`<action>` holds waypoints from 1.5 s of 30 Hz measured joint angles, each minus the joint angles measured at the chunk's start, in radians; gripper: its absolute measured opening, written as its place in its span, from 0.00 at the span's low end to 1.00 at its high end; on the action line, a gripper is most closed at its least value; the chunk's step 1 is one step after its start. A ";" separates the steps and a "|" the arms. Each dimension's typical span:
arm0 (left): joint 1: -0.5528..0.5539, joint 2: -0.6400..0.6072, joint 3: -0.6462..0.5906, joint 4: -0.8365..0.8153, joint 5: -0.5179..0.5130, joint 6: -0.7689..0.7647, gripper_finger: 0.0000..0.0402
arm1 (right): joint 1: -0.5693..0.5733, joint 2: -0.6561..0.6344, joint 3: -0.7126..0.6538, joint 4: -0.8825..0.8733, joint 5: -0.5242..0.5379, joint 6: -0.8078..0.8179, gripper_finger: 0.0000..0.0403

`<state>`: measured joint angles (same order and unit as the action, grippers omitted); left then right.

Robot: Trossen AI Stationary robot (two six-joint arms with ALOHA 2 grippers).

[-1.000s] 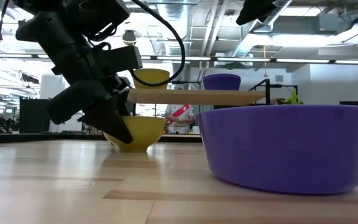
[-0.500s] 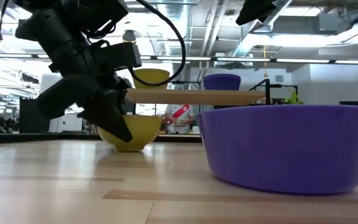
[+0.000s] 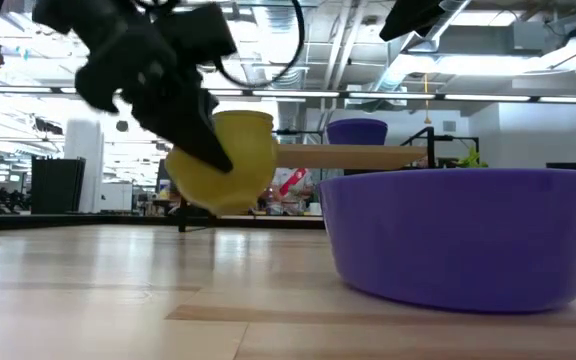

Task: Pick & Place Mini bowls
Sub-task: Stack the white bowl on top of the white bowl on the shelf

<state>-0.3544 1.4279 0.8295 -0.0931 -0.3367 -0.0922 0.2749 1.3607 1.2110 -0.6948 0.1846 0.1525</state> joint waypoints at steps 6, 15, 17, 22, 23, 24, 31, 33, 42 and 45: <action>-0.022 -0.119 0.000 -0.007 -0.021 0.001 0.04 | 0.000 0.000 0.000 0.001 0.002 0.006 0.28; -0.052 -0.210 0.100 -0.106 -0.109 0.036 0.04 | 0.000 0.000 0.000 0.002 0.003 0.007 0.28; -0.052 -0.209 0.161 -0.173 -0.117 0.058 0.04 | 0.000 0.000 0.000 0.020 0.003 0.007 0.28; -0.032 -0.201 0.316 -0.380 -0.143 0.062 0.04 | 0.006 0.000 0.000 0.117 0.002 0.000 0.28; -0.024 -0.201 0.345 -0.411 -0.149 0.062 0.04 | 0.010 0.000 0.000 0.134 0.001 -0.002 0.28; -0.015 -0.201 0.373 -0.438 -0.158 0.062 0.04 | 0.013 0.000 0.000 0.151 0.001 -0.003 0.28; 0.093 -0.202 0.520 -0.528 -0.188 0.115 0.04 | 0.053 -0.007 0.000 0.208 0.015 0.012 0.28; 0.140 -0.202 0.550 -0.531 -0.187 0.157 0.04 | 0.062 -0.012 0.000 0.203 0.047 0.023 0.28; 0.409 -0.202 0.616 -0.530 -0.176 0.306 0.04 | 0.078 -0.033 0.000 0.201 0.135 0.024 0.28; 0.493 -0.180 0.616 -0.528 -0.111 0.328 0.04 | 0.076 -0.033 0.000 0.202 0.136 0.024 0.28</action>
<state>0.1387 1.2483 1.4456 -0.6214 -0.4478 0.2357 0.3510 1.3280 1.2114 -0.4932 0.3204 0.1762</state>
